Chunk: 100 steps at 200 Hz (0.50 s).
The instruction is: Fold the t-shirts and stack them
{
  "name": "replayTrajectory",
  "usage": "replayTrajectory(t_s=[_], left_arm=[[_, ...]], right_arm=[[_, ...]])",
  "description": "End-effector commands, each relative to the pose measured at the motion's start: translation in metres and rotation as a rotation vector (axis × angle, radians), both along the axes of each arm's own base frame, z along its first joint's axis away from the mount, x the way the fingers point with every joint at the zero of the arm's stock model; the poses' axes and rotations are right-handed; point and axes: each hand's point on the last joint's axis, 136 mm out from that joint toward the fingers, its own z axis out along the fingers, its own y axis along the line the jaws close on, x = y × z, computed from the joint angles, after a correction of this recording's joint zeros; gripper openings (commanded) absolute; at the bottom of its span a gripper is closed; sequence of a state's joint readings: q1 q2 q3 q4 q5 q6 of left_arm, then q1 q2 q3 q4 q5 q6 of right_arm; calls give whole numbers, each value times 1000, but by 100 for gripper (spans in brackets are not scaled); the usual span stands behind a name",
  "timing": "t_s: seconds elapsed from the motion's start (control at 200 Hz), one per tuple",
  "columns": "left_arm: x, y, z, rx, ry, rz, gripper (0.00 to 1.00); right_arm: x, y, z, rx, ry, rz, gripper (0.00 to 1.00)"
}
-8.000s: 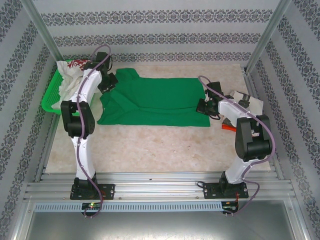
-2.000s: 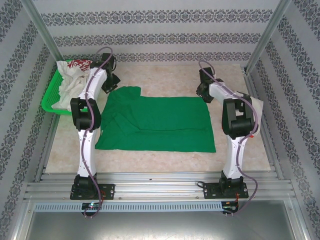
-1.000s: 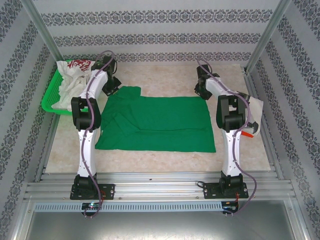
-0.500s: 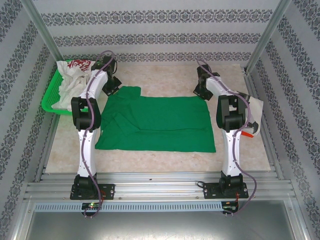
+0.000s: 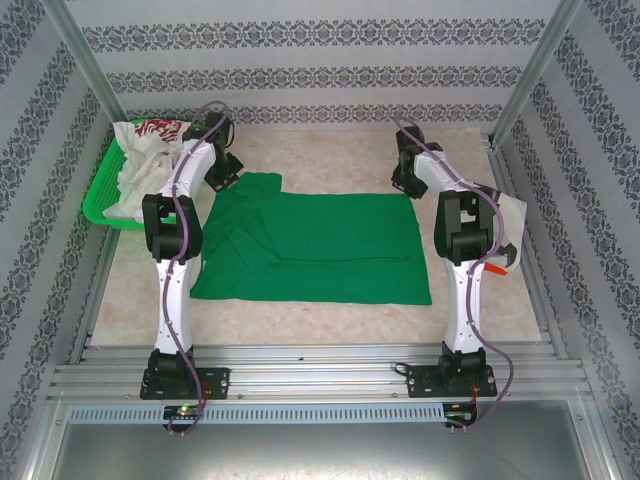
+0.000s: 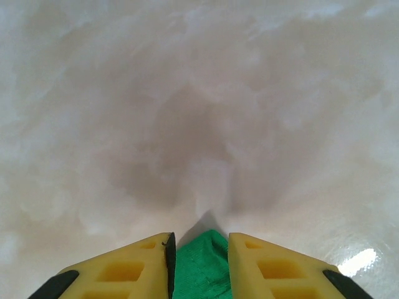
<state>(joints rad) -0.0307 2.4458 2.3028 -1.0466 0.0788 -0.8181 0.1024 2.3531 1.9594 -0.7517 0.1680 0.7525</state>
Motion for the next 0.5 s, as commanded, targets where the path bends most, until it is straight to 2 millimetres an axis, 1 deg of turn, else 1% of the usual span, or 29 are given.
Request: replayTrajectory(t_s=[0.0,0.29,0.495], left_arm=[[-1,4,-12,-1,19,-6,0],[-1,3,-15,-9,21,-5,0],[-2,3,-16,-10,24,-7,0]], right_arm=[[-7,2,7,-15,5,7,28],[-7,10,-21,28,53,11,26],[-9,14,-31,51,85,19,21]])
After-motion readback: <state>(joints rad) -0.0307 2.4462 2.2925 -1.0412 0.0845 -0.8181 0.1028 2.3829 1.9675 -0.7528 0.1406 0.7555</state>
